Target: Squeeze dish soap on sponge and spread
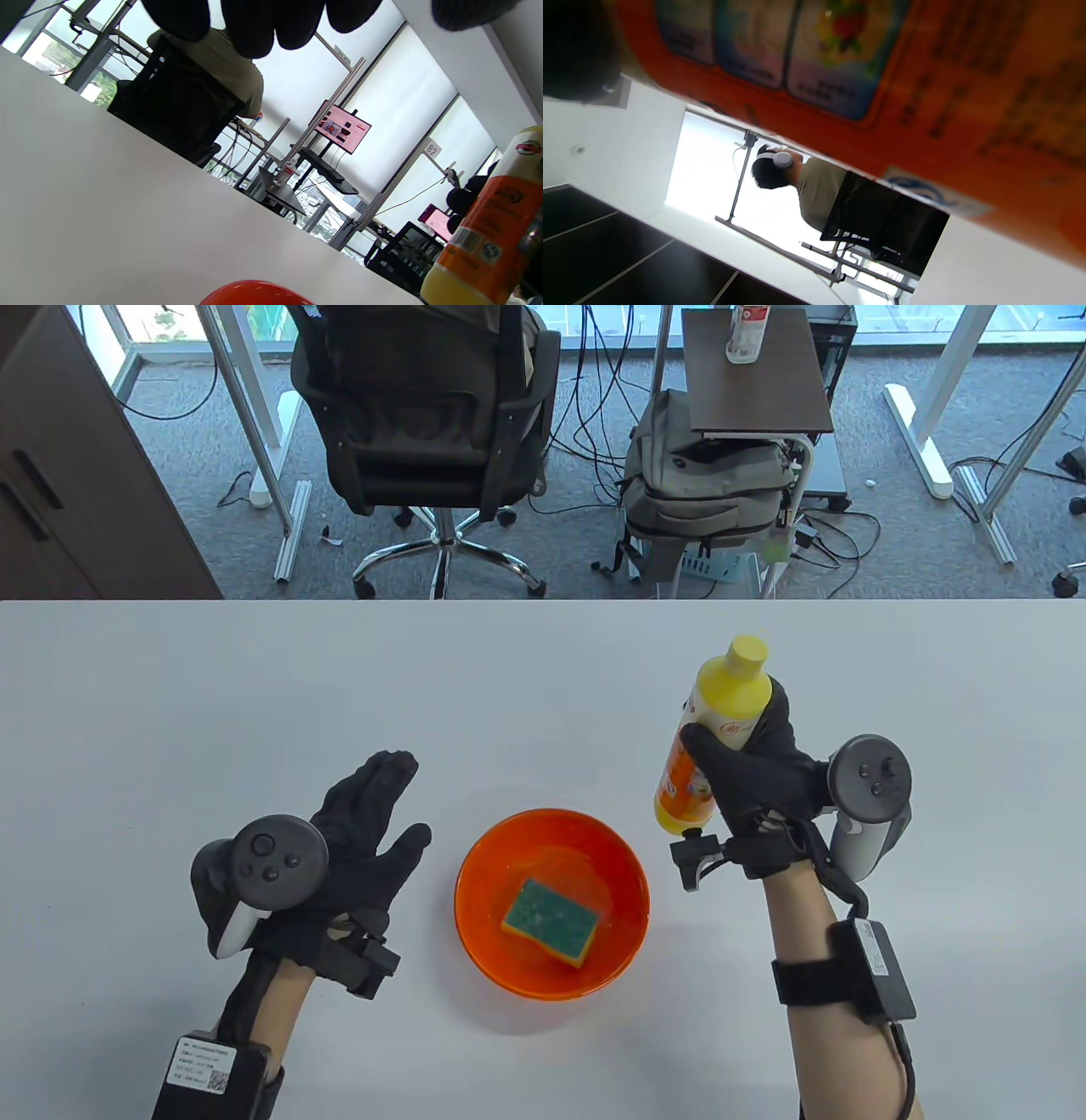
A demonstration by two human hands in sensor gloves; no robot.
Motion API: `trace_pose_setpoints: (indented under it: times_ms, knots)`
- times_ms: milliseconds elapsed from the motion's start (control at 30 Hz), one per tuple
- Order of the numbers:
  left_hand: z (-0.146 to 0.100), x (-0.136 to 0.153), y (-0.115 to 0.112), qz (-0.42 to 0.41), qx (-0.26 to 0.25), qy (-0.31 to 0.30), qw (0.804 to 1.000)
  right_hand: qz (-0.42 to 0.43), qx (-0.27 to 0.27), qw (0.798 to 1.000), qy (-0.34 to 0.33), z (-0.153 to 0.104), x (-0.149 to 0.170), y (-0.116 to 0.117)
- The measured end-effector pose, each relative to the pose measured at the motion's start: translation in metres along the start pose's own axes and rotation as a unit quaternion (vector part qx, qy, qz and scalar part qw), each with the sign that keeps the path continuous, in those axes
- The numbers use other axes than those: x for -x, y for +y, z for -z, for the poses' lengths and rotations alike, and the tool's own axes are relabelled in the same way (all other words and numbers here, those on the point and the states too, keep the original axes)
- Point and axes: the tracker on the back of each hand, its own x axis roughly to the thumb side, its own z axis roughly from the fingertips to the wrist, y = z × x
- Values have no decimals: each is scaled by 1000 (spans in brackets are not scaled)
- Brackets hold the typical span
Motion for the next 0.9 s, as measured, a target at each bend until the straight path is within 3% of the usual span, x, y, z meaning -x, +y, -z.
trace_pose_setpoints:
  times_ms: [167,333,600,800,900]
  knots:
    - [-3,-41,16,-80,-21,-72,994,13,-119,992,-50,-21,-29,25]
    - [-16,-67,23,-98,-29,-123,987,-22,-258,962,-85,-37,-46,61]
    - [-23,-81,22,-90,3,-178,980,-156,-349,918,-109,-55,-51,106]
    - [-21,-82,19,38,14,-189,981,-228,-406,879,-100,-59,-48,121]
    - [-19,-84,16,91,69,-190,975,-255,-426,864,-87,-57,-43,122]
